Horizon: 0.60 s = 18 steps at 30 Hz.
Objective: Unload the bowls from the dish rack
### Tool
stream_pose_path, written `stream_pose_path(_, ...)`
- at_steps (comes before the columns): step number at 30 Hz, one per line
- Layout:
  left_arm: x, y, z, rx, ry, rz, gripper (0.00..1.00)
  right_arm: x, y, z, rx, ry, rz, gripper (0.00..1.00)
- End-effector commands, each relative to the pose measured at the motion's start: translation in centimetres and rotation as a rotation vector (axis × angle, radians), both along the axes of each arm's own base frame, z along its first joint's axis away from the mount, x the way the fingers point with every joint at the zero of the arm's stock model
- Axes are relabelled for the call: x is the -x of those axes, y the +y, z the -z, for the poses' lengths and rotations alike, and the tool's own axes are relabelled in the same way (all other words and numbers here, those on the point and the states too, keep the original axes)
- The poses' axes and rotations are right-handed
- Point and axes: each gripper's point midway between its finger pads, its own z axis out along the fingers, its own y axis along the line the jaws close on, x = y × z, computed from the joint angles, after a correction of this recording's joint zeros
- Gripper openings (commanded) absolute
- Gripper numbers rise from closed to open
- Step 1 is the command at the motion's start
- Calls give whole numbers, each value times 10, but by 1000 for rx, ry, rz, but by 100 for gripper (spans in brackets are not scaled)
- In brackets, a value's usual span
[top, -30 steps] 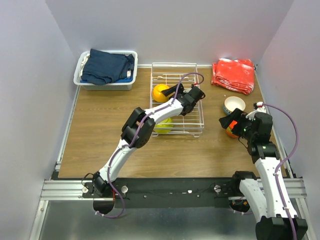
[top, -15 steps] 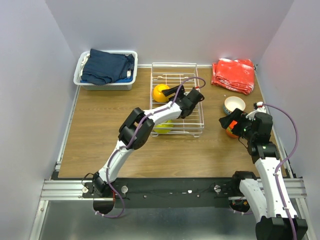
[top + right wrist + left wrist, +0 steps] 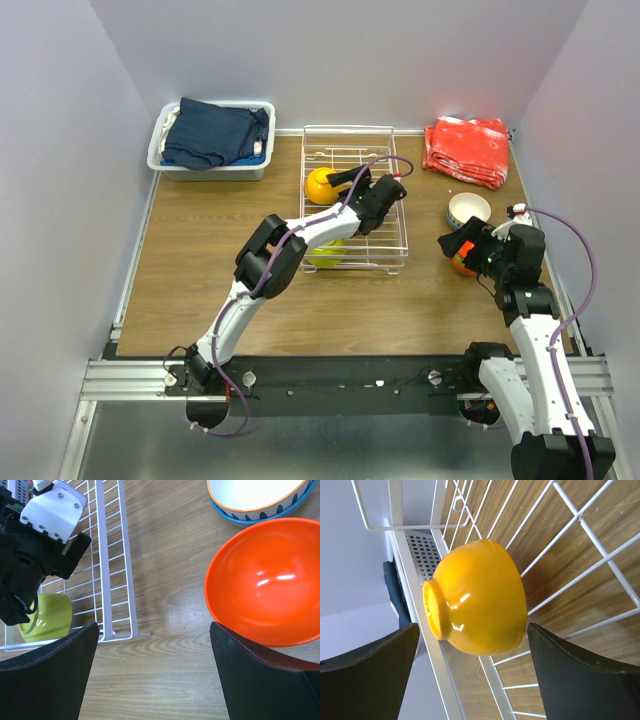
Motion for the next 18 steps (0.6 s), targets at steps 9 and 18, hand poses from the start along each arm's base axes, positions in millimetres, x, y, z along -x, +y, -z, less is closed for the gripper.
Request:
stream_pose_path(9, 4, -4, 43, 53, 220, 83, 99, -2, 5, 3, -8, 8, -23, 100)
stream_pose_path(18, 13, 3, 59, 71, 249, 35, 81, -3, 6, 2, -17, 4, -28, 100)
